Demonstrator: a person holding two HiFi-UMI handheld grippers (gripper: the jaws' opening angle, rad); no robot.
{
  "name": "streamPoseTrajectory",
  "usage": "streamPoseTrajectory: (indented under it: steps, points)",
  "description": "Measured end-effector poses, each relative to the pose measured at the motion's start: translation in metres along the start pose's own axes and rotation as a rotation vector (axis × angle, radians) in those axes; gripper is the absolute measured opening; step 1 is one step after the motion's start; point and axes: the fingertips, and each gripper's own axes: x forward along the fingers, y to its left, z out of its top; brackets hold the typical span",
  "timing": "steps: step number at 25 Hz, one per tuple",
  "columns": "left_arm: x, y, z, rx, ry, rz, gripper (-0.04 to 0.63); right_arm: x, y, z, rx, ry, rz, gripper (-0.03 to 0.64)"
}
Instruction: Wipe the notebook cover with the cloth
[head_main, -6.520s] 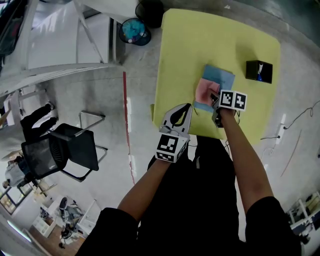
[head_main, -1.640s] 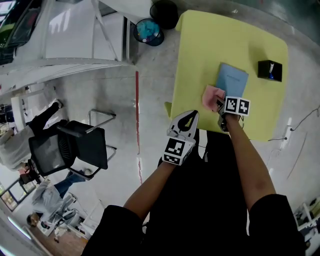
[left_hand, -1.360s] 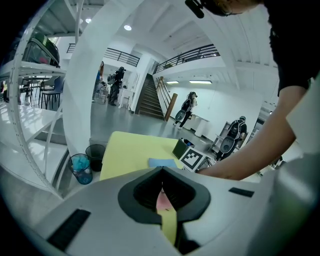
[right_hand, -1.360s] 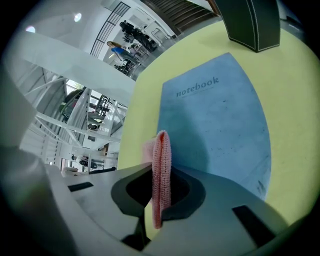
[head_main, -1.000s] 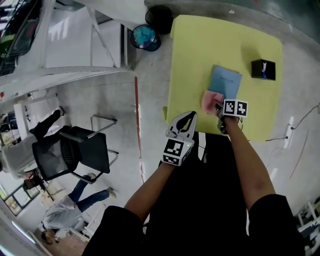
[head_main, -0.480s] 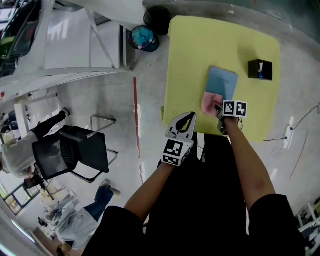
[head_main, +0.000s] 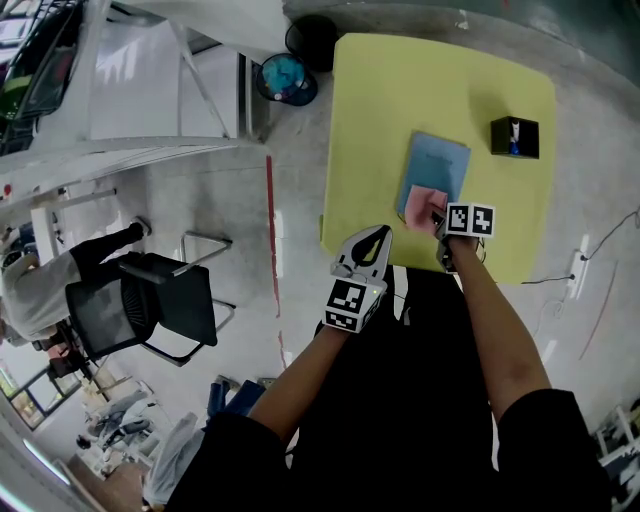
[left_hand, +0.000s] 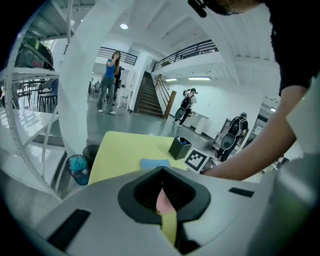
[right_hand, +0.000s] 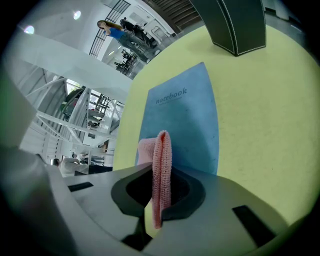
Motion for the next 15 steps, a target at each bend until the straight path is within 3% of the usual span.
streamPoseTrajectory:
  steps: [11, 15]
  points:
    - [0.013, -0.018, 0.008, 0.012, 0.006, -0.01, 0.008, -0.015, -0.017, 0.001, -0.003, -0.008, -0.003, 0.035]
    - [0.023, -0.029, 0.013, -0.035, 0.0, -0.036, 0.008, -0.021, -0.025, 0.001, 0.005, -0.021, -0.01, 0.037]
